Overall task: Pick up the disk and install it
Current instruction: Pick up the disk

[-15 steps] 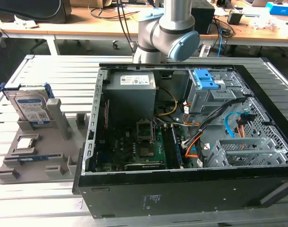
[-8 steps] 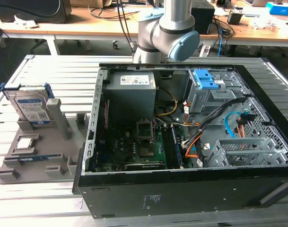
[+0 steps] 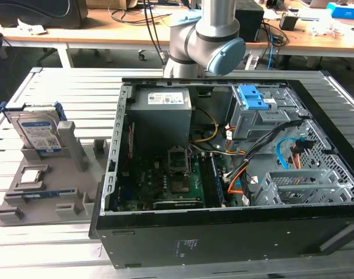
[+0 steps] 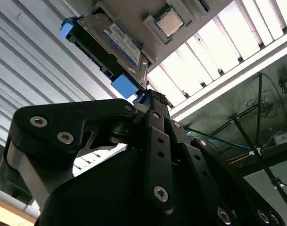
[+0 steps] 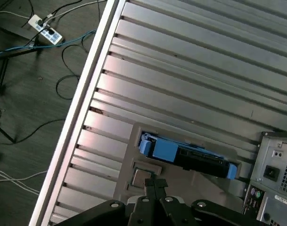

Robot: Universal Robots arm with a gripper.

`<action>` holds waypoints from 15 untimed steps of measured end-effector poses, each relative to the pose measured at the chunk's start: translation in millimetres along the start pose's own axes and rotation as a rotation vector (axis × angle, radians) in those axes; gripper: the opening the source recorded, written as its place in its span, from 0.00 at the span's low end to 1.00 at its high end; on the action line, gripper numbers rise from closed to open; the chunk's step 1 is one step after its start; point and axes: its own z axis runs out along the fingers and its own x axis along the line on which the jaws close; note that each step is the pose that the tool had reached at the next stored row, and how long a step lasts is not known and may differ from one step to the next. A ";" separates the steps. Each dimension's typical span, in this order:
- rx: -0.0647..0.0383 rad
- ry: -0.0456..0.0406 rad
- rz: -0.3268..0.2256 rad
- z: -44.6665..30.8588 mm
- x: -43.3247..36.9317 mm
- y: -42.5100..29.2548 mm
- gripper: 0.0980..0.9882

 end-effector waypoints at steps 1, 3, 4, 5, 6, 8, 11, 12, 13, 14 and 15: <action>-0.001 0.0013 -0.030 0.0 0.0 0.0 0.01; -0.002 0.0035 -0.078 0.0 0.0 0.0 0.01; -0.003 0.0048 -0.109 0.0 0.0 0.0 0.01; -0.003 0.0062 -0.139 0.0 0.0 0.0 0.01; -0.004 0.0077 -0.173 0.1 0.0 0.0 0.01; -0.005 0.0105 -0.235 0.0 0.0 0.0 0.01; -0.007 0.0141 -0.311 0.0 0.0 0.0 0.01; -0.007 0.0165 -0.349 0.0 0.0 0.0 0.01; 0.000 0.0230 -0.397 0.0 0.0 0.0 0.01; 0.004 0.0271 -0.419 0.0 0.0 -0.1 0.01; 0.005 0.0286 -0.445 0.0 0.0 -0.1 0.01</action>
